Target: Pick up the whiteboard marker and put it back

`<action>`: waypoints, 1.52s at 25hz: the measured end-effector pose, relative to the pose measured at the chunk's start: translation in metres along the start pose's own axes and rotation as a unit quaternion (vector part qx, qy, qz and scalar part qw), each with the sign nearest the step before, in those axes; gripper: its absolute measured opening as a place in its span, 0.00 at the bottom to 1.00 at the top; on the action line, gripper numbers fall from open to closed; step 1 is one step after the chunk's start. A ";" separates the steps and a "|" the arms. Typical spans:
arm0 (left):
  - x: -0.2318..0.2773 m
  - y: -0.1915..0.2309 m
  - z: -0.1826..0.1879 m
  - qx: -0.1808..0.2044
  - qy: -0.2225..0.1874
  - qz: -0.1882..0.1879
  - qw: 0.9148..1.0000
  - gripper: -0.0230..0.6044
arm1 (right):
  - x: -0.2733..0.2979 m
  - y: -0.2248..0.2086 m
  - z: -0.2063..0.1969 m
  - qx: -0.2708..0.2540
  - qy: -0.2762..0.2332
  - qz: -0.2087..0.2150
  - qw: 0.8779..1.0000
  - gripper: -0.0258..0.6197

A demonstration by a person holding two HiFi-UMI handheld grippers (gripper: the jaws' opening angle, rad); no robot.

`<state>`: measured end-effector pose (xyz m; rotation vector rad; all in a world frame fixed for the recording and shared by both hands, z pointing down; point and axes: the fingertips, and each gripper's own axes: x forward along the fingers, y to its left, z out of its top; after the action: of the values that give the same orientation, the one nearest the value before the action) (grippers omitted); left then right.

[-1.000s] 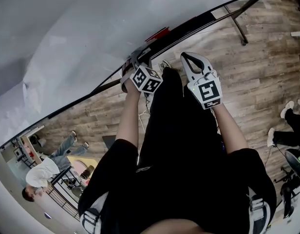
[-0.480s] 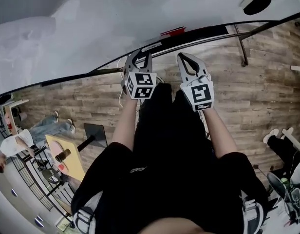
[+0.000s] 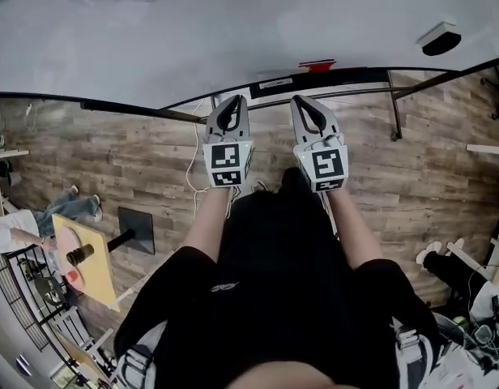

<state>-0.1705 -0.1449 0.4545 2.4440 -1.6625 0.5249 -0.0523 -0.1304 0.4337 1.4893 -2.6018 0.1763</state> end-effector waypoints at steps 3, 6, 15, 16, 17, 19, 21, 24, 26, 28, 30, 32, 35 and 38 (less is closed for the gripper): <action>-0.030 0.014 0.002 -0.023 -0.020 0.005 1.000 0.05 | -0.001 0.028 0.013 -0.008 -0.010 -0.003 1.000 0.05; -0.054 0.023 0.001 -0.038 -0.035 0.005 0.999 0.05 | -0.005 0.052 0.024 -0.021 -0.017 -0.010 1.000 0.05; -0.116 0.022 -0.011 -0.041 -0.058 -0.017 0.997 0.05 | -0.044 0.100 0.035 -0.050 -0.025 -0.053 0.997 0.04; -0.121 0.019 -0.011 -0.044 -0.061 -0.021 0.997 0.05 | -0.050 0.104 0.036 -0.052 -0.027 -0.058 0.997 0.04; -0.126 0.016 -0.011 -0.044 -0.066 -0.025 0.997 0.05 | -0.057 0.106 0.035 -0.051 -0.026 -0.063 0.996 0.04; -0.135 0.011 -0.007 -0.042 -0.076 -0.028 0.996 0.05 | -0.068 0.108 0.035 -0.049 -0.027 -0.069 0.996 0.04; -0.142 0.009 -0.001 -0.042 -0.084 -0.026 0.995 0.05 | -0.077 0.107 0.038 -0.052 -0.030 -0.073 0.996 0.04; -0.150 0.001 0.010 -0.047 -0.095 -0.022 0.994 0.05 | -0.087 0.102 0.046 -0.051 -0.030 -0.073 0.996 0.04; -0.152 -0.007 0.018 -0.045 -0.101 -0.018 0.994 0.05 | -0.090 0.099 0.053 -0.051 -0.035 -0.067 0.996 0.04; -0.154 -0.016 0.026 -0.047 -0.106 -0.017 0.993 0.05 | -0.096 0.095 0.060 -0.049 -0.041 -0.060 0.996 0.04; -0.155 -0.026 0.035 -0.051 -0.114 -0.019 0.992 0.05 | -0.103 0.090 0.068 -0.048 -0.049 -0.055 0.996 0.04; -0.153 -0.032 0.042 -0.054 -0.120 -0.016 0.991 0.05 | -0.106 0.084 0.074 -0.052 -0.056 -0.051 0.996 0.04; -0.153 -0.037 0.047 -0.050 -0.126 -0.003 0.991 0.05 | -0.110 0.079 0.074 -0.053 -0.059 -0.042 0.996 0.04; -0.151 -0.041 0.049 -0.051 -0.126 0.004 0.991 0.05 | -0.114 0.074 0.073 -0.052 -0.061 -0.037 0.996 0.04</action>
<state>-0.1719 -0.0124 0.3579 2.5143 -1.7402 0.1311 -0.0635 -0.0088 0.3388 1.6028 -2.5975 -0.0590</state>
